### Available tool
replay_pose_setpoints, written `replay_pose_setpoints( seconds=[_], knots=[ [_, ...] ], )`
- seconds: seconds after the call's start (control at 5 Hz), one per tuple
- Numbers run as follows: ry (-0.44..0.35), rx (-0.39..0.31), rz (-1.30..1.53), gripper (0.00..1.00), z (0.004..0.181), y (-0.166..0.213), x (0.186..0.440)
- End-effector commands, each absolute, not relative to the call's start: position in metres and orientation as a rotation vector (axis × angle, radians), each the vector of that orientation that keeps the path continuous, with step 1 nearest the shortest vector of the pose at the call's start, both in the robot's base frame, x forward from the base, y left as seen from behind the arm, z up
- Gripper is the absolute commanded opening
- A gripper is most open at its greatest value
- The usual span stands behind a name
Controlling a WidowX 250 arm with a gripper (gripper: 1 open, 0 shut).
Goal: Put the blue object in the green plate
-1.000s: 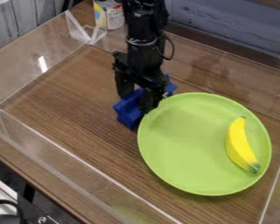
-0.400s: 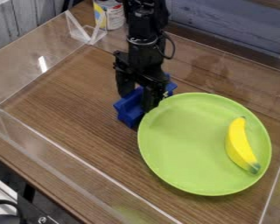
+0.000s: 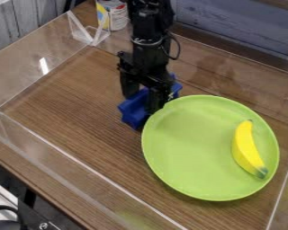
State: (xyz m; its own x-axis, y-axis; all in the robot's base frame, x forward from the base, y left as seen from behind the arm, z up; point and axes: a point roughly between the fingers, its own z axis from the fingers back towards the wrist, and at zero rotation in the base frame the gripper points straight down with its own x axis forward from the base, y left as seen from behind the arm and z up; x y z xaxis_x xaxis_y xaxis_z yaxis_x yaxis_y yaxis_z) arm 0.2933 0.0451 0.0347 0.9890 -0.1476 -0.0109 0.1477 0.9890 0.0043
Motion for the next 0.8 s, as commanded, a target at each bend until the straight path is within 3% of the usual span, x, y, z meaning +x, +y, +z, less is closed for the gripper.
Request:
replay_pose_setpoints(
  seconds=[0.0,0.6],
  knots=[
    [-0.001,0.006,-0.127,0.0,0.029,0.051,0.297],
    [0.009,-0.001,-0.115,0.0,0.018,0.053,0.299]
  ],
)
